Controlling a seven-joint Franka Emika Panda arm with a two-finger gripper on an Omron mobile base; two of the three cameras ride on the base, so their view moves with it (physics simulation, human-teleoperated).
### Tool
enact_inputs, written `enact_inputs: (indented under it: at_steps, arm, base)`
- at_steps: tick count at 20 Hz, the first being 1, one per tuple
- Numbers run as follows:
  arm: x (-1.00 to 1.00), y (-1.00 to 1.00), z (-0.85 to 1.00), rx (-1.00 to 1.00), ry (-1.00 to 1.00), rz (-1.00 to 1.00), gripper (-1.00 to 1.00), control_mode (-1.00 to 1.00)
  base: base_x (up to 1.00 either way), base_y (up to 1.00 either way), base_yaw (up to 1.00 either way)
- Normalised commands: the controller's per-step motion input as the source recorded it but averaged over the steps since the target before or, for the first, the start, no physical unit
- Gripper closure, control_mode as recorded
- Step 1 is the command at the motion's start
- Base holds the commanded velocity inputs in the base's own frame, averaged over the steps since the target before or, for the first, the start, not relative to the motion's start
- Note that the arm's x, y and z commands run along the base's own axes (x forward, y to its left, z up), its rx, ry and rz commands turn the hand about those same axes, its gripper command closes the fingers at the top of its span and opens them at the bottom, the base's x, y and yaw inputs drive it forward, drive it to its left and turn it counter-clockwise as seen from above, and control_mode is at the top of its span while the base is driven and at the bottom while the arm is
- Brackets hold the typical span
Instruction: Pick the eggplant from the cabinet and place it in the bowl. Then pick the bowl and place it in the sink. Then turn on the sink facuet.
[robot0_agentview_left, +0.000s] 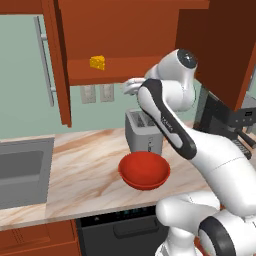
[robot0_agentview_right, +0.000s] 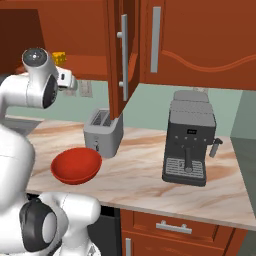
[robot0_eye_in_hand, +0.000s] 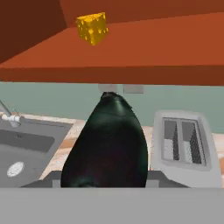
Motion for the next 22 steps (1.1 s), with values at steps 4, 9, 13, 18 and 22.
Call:
enact_inputs:
  at_steps: [4,9,13,18,22]
  arm:
    - [-1.0,-0.36,-0.73,0.08,0.4,-0.12,1.0,-1.0]
    - [-1.0,-0.34,-0.95,0.03,0.51,-0.07,1.0,-1.0]
    - [-0.86,-0.29,-1.0,0.0,0.59,-0.02,1.0,-1.0]
    - [0.11,-0.17,-1.0,0.0,0.4,0.02,1.0,-1.0]
    - [0.49,0.06,-0.41,-0.04,0.0,0.05,1.0,-1.0]
  base:
    - [0.0,0.0,0.0]
    - [0.0,0.0,0.0]
    - [0.0,0.0,0.0]
    - [0.0,0.0,0.0]
    - [0.0,0.0,0.0]
